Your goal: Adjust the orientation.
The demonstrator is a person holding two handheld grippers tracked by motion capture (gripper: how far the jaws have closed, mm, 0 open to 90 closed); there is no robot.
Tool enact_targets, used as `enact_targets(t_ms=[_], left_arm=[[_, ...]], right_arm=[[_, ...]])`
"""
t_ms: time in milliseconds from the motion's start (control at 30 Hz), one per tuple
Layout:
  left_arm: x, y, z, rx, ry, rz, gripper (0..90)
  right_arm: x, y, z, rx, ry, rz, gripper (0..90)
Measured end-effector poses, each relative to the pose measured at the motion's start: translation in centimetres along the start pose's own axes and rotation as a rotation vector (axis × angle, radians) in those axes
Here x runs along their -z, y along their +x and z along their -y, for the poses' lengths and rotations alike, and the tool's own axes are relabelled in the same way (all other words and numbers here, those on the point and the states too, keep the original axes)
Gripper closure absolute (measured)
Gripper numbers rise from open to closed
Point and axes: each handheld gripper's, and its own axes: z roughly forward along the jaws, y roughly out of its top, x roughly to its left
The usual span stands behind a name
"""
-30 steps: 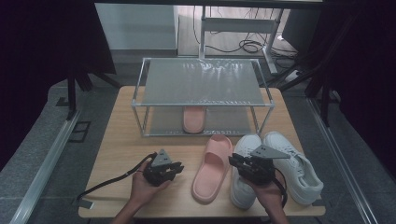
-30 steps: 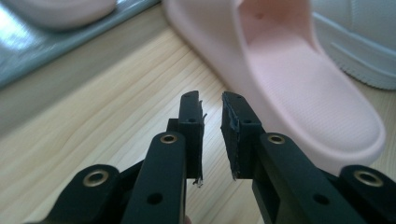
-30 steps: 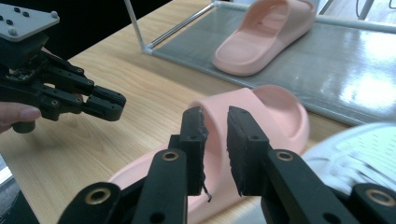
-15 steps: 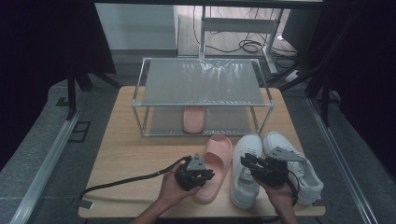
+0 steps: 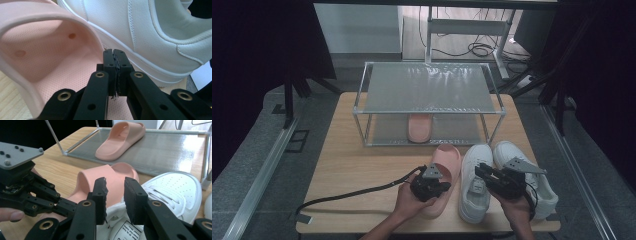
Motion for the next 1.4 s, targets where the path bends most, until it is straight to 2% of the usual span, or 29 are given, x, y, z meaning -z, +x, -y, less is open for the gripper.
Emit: enact_targets(t_ms=[100, 167, 200, 267, 333, 400, 467, 600, 733, 767, 833, 1000, 1067, 1133, 1267, 1300, 1333, 1400], left_arm=[[0.2, -0.3, -0.1, -0.006, -0.006, 0.003, 89.5], [-0.1, -1.2, -0.3, -0.080, 0.032, -0.053, 89.2], [-0.7, -2.3, -0.7, -0.117, 0.043, -0.032, 88.6], [-1.0, -2.7, -0.9, -0.124, 0.049, -0.027, 88.4], [-1.9, -2.9, -1.6, -0.111, 0.062, -0.022, 88.4], [-2.0, -2.8, -1.7, -0.114, 0.066, -0.038, 88.6], [-2.6, -2.3, -2.0, -0.095, 0.067, -0.037, 88.7], [-3.2, -1.8, -2.3, -0.086, 0.064, -0.052, 89.2], [-3.6, -1.4, -2.3, -0.083, 0.070, -0.056, 89.1], [-3.9, -1.2, -2.2, -0.079, 0.079, -0.085, 89.3], [-4.0, -1.0, -2.2, -0.075, 0.080, -0.078, 89.9], [-4.2, -0.7, -2.3, -0.069, 0.081, -0.094, 90.0], [-4.1, -0.8, -2.2, -0.083, 0.080, -0.119, 90.0], [-3.9, -0.8, -2.0, -0.090, 0.079, -0.130, 90.0], [-3.2, -0.4, -1.4, -0.063, 0.066, -0.130, 90.0], [-2.9, -0.3, -1.3, -0.088, 0.084, -0.140, 90.0], [-2.9, -0.4, -1.1, -0.066, 0.070, -0.140, 90.0], [-2.2, -0.1, -0.8, -0.070, 0.079, -0.150, 90.0]], right_arm=[[-0.1, -0.2, 0.1, -0.005, 0.003, 0.004, 71.3], [-0.2, -0.2, 0.1, -0.006, 0.005, 0.005, 71.2], [-0.2, -0.2, 0.2, -0.006, 0.007, 0.004, 71.1], [-0.2, -0.1, 0.2, -0.005, 0.006, 0.003, 71.0], [-0.1, -0.1, 0.1, -0.004, 0.007, 0.000, 70.9], [-0.1, -0.1, 0.2, -0.004, 0.004, -0.001, 70.9], [-0.1, 0.0, 0.2, 0.000, 0.005, -0.005, 70.5], [-0.2, 0.0, 0.3, 0.001, 0.007, -0.004, 70.3], [-0.1, 0.0, 0.3, 0.001, 0.007, -0.004, 70.1], [-0.2, 0.0, 0.3, -0.001, 0.006, -0.003, 70.0], [-0.2, 0.0, 0.3, -0.002, 0.006, -0.002, 70.0], [-0.2, 0.0, 0.3, -0.002, 0.008, -0.001, 69.7], [-0.2, 0.0, 0.4, -0.003, 0.008, -0.001, 69.8], [-0.1, -0.1, 0.4, -0.003, 0.005, 0.001, 69.8], [0.2, -0.2, 0.4, -0.006, 0.000, 0.004, 69.7], [0.2, -0.2, 0.4, -0.006, 0.000, 0.004, 69.7], [0.2, -0.2, 0.4, -0.005, 0.000, 0.005, 69.7], [0.2, -0.2, 0.4, -0.004, 0.001, 0.004, 69.7]])
